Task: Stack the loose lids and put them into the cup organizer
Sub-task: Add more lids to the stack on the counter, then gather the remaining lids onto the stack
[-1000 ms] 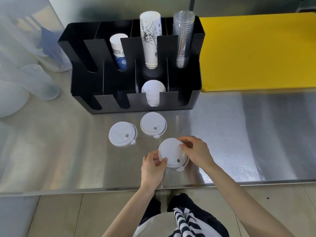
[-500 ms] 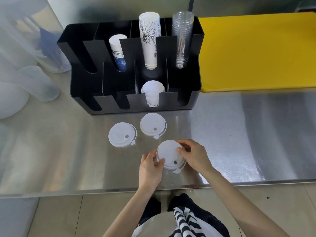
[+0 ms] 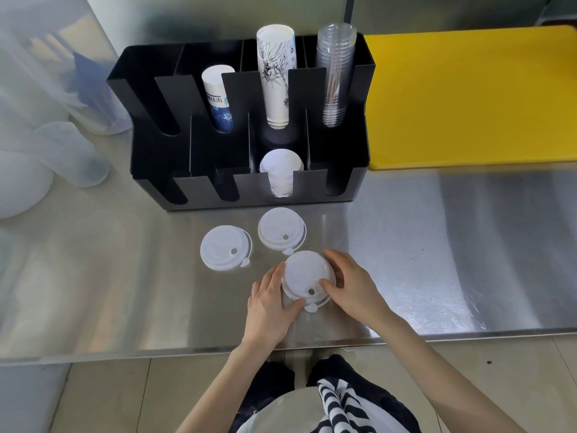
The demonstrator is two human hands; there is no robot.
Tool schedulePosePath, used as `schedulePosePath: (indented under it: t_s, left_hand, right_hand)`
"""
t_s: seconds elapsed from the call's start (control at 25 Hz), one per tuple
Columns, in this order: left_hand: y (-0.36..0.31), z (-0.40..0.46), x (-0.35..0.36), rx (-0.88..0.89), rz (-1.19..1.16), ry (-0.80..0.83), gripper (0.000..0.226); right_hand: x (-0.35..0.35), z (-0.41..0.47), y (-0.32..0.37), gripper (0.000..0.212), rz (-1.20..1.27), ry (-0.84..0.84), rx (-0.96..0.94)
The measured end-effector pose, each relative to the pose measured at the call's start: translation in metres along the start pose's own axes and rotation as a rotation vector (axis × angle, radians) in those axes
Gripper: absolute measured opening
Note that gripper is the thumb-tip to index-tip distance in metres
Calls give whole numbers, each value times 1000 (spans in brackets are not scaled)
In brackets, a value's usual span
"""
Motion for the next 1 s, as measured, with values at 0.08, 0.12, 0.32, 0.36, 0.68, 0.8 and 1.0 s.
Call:
schedulePosePath:
  t_s: [0.08, 0.12, 0.32, 0.36, 0.68, 0.8, 1.0]
  left_hand:
    - [1, 0, 1, 16, 1, -2, 70]
    - [2, 0, 2, 24, 4, -4, 69]
    - [5, 2, 2, 40, 34, -5, 68]
    - [5, 3, 2, 44, 35, 0, 68]
    - [7, 17, -16, 102, 21, -3, 61]
    - [6, 32, -25, 108, 16, -68, 56]
    - [0, 61, -32, 203, 178, -141, 58]
  right_hand:
    - [0, -3, -1, 50, 14, 3, -6]
    - [0, -4, -1, 48, 31, 4, 0]
    - [2, -6, -2, 47, 67, 4, 22]
    - [3, -6, -2, 48, 60, 3, 20]
    - [-2, 16, 6, 50, -11, -20, 17]
    - [-3, 31, 13, 49, -10, -19, 12]
    - [1, 55, 29, 43, 17, 15, -39]
Point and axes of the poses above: each hand's wrist, its own z-axis towards the middle knuckle, its own x-axis out of the palm, y = z × x, the point moved 2 cm from there along z, towards the middle knuckle, and after that the axes turned 8 degrees about -y, right-handed, at the moved point
